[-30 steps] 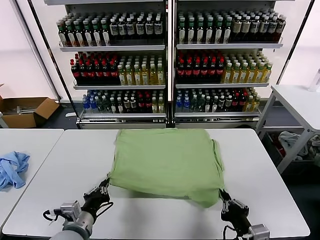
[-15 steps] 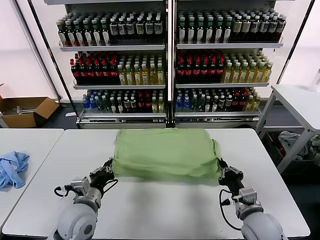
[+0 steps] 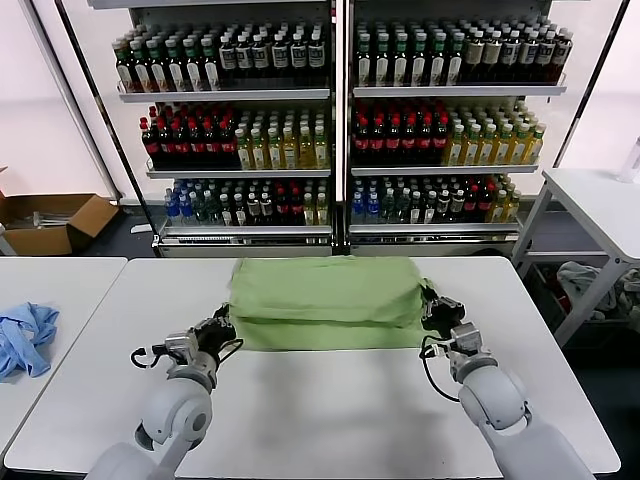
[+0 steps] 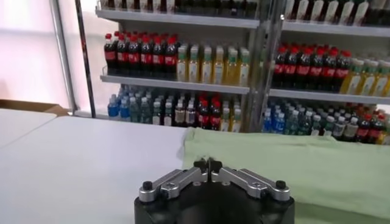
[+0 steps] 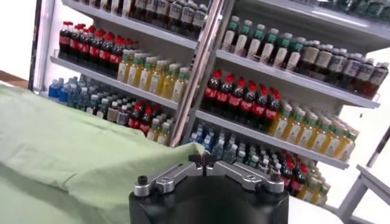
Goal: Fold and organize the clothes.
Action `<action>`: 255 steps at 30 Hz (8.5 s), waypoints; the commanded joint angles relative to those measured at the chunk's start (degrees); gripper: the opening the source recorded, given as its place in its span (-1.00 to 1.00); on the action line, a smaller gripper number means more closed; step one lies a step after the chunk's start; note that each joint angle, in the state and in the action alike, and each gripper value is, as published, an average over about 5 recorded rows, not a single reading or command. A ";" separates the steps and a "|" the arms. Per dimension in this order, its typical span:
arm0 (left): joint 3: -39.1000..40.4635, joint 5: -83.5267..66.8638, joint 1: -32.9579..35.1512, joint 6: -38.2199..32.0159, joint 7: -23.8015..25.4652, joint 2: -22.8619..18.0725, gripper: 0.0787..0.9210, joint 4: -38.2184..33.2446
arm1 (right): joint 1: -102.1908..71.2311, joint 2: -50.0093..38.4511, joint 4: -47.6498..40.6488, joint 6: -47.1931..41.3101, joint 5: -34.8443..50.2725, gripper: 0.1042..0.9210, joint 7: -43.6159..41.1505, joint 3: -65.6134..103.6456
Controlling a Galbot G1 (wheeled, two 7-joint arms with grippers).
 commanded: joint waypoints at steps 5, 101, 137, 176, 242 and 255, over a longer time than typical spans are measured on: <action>0.92 2.70 -1.89 0.55 0.89 0.04 -0.98 3.78 | 3.48 0.45 -4.90 -1.42 -0.50 -0.88 -0.78 -2.35; -2.97 -1.30 6.62 -2.03 12.49 3.13 0.27 6.18 | -15.28 -1.09 2.29 1.86 19.85 -0.15 -1.01 8.48; -5.33 5.09 28.49 -0.94 1.27 12.02 -0.99 -15.52 | -44.92 -10.37 31.31 -0.39 13.83 -0.99 3.01 15.12; -4.27 19.47 47.11 -12.59 -17.04 11.29 -0.53 -24.52 | -64.71 -9.38 38.67 4.01 7.71 -0.34 6.68 18.42; -4.69 -4.70 -1.88 8.50 20.96 12.04 0.77 11.51 | 31.49 4.18 -26.82 -14.45 24.34 0.76 -7.23 -21.82; -4.57 -4.67 -4.44 8.43 24.00 10.16 0.77 16.73 | 29.45 4.28 -26.02 -14.42 23.53 0.76 -7.41 -20.73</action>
